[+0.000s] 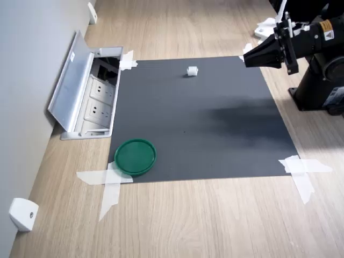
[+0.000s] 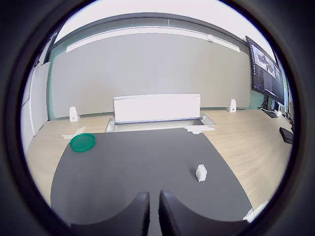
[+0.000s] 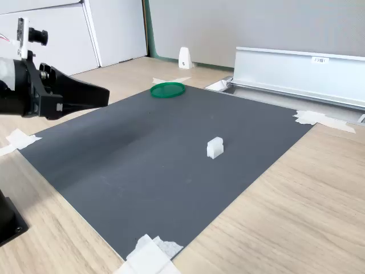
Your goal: Grasp a white terminal and put it on the green lid.
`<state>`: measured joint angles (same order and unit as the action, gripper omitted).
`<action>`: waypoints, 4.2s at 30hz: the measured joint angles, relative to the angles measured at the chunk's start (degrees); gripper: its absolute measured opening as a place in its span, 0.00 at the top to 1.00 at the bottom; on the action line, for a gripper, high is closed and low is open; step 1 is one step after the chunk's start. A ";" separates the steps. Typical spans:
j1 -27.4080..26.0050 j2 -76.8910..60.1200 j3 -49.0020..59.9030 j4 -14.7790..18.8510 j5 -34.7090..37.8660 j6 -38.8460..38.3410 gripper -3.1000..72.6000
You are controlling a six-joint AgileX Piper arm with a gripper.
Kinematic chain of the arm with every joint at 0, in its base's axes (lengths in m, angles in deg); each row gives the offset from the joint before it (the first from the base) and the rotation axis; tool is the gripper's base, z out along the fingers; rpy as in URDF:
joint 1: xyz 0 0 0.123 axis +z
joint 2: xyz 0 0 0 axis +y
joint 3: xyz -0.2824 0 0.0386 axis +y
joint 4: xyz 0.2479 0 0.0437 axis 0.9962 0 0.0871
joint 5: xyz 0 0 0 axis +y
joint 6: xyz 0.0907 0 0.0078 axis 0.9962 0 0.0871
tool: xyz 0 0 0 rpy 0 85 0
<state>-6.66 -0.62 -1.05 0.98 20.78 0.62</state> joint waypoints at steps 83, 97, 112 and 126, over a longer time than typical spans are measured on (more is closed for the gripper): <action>0.00 52.22 -38.86 -0.98 28.42 -10.86 0.95; 0.00 64.86 -39.31 -0.98 30.29 -22.37 0.79; -0.19 74.64 -48.30 -2.89 34.62 -21.87 0.01; -11.16 82.77 -53.38 -3.00 33.06 -29.47 0.00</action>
<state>-17.82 82.15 -54.43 -2.02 53.84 -28.86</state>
